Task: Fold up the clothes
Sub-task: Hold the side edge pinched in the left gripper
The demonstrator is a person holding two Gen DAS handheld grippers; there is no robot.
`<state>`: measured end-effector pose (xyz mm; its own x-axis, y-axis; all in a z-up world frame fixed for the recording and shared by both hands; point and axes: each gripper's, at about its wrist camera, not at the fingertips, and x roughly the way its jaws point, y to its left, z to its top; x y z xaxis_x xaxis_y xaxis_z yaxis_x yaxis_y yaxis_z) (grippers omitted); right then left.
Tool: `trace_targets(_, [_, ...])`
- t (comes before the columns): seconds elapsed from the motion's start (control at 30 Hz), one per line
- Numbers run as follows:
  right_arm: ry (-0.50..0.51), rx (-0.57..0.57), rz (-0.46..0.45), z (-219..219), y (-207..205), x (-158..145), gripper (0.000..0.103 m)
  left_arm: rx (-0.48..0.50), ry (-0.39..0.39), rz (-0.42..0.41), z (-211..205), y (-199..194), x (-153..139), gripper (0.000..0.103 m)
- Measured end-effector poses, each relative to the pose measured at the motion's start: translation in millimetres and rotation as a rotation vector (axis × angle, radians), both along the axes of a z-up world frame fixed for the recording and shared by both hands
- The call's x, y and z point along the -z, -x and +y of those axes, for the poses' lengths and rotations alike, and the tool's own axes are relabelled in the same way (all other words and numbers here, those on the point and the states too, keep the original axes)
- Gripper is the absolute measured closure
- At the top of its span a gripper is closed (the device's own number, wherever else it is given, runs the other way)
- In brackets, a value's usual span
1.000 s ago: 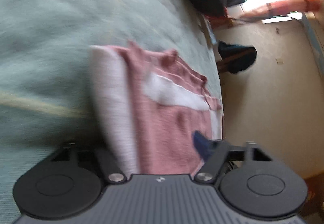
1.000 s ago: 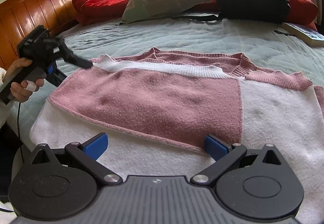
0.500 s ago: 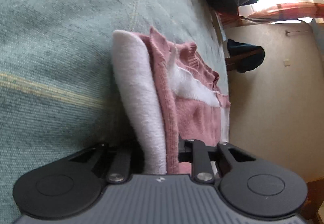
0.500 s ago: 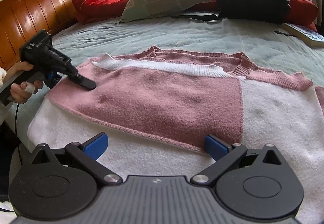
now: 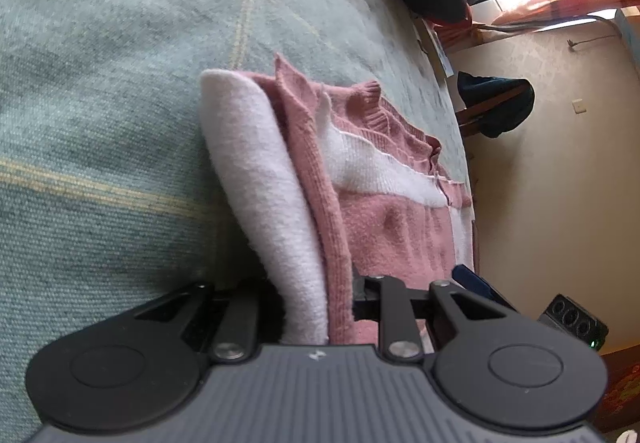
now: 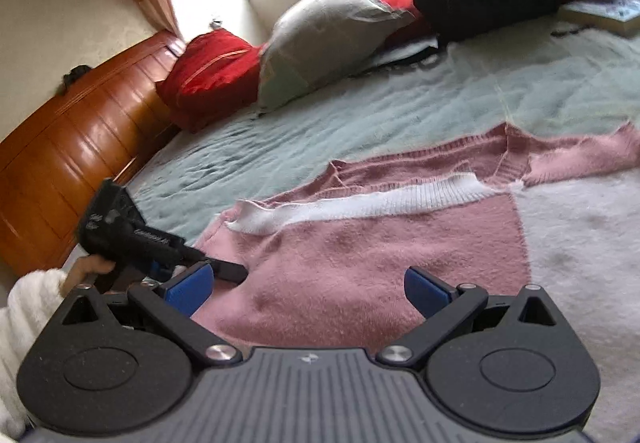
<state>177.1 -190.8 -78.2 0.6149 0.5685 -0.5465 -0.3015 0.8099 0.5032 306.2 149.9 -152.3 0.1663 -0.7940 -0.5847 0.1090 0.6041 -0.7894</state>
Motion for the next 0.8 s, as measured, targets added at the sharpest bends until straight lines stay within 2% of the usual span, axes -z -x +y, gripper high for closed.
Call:
trace_targets(0.1, [-0.014, 0.02, 0.072, 2.7, -12.3, 14.3, 0.0, -0.003, -0.003, 0.004, -0.7, -0.6, -0.5, 0.079])
trace_targets(0.4, [0.062, -0.007, 0.012, 14.5, -3.3, 18.3, 0.0, -0.038, -0.005, -0.001, 0.4, 3.0, 0.7, 0.079])
trace_targets(0.57, [0.081, -0.013, -0.004, 15.2, -0.6, 17.4, 0.0, -0.02, -0.025, -0.023, -2.5, 3.5, -1.8, 0.079])
trace_targets(0.67, [0.066, -0.002, -0.002, 13.7, -0.8, 12.0, 0.0, -0.018, -0.035, -0.03, -3.0, 4.1, -3.2, 0.079])
trace_targets(0.8, [-0.008, 0.011, 0.006, 11.3, -1.7, 4.6, 0.0, -0.01, -0.057, -0.051, -5.1, 5.5, -6.4, 0.079])
